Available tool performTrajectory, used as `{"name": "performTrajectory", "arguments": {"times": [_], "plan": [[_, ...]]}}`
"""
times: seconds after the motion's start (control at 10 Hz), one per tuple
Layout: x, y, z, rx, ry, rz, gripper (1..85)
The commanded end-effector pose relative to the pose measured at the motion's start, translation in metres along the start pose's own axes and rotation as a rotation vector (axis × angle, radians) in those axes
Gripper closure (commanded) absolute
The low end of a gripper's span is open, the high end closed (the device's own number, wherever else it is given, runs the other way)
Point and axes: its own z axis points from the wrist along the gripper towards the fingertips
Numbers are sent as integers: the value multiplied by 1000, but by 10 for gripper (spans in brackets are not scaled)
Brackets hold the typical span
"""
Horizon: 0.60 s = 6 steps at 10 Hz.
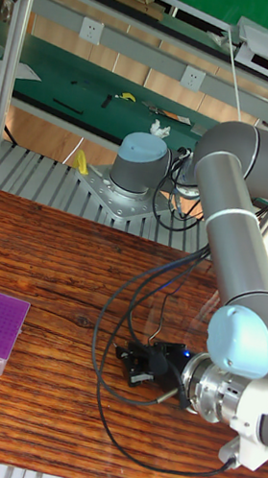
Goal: Insert a small pipette tip into the holder for small pipette tips
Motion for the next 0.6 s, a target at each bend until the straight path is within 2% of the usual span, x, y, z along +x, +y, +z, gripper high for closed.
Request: {"name": "performTrajectory", "arguments": {"times": [0.0,0.5], "plan": [[-3,4,-3,-11,5,-9,560],[-7,6,0,-21,3,-1,570]]}}
